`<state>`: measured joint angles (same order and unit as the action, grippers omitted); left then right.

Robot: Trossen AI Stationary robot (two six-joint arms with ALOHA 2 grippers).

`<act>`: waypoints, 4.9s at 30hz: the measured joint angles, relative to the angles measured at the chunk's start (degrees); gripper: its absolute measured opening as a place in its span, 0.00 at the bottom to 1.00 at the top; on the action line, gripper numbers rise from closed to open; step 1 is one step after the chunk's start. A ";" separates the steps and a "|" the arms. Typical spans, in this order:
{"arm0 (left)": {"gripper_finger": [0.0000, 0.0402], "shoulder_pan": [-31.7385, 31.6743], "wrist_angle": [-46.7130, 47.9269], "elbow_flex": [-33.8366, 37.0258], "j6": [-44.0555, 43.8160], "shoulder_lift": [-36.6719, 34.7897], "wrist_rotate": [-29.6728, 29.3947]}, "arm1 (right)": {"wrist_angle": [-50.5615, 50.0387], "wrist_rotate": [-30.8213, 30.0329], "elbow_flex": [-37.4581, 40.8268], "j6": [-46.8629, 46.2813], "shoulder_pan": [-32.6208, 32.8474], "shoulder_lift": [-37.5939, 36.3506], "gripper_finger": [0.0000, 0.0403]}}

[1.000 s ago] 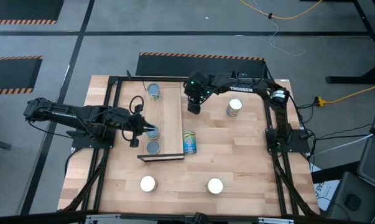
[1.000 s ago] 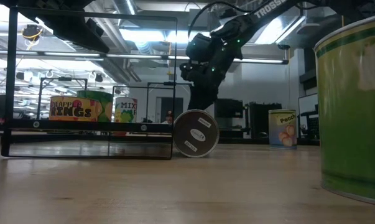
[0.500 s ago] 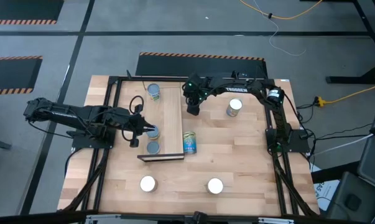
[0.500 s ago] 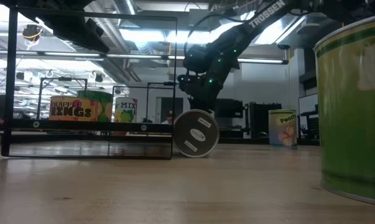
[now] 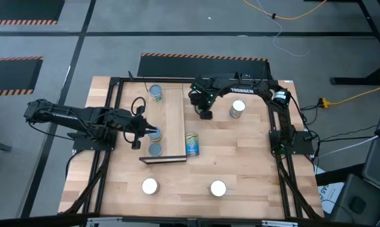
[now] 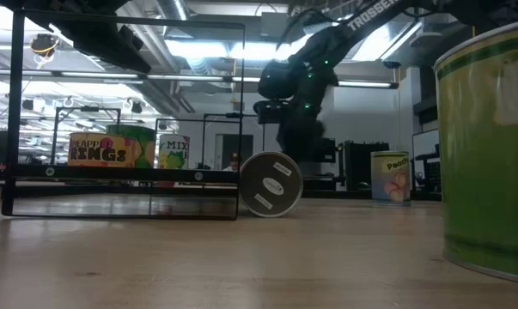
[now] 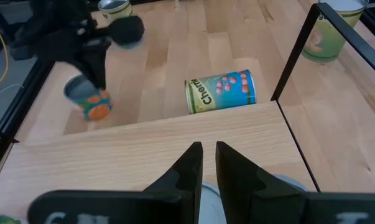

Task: Pick and place cans onto a shelf
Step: Put the small canned oranges on the shelf

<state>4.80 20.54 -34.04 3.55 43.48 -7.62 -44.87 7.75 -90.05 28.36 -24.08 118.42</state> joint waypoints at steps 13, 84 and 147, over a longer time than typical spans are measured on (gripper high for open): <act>0.10 0.00 0.38 0.00 0.00 0.00 0.00 | -13.92 3.85 0.10 18.43 0.18 -2.67 0.04; 0.10 0.00 0.41 0.00 -0.39 0.00 0.00 | 1.36 -3.62 -0.10 -27.55 0.57 -2.89 0.50; 0.10 0.00 0.42 0.00 -0.37 0.02 0.00 | -11.94 5.43 0.11 24.39 3.90 -2.59 0.02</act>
<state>4.80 20.97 -34.04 3.18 43.51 -7.62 -56.81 13.18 -89.94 52.76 -20.17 115.83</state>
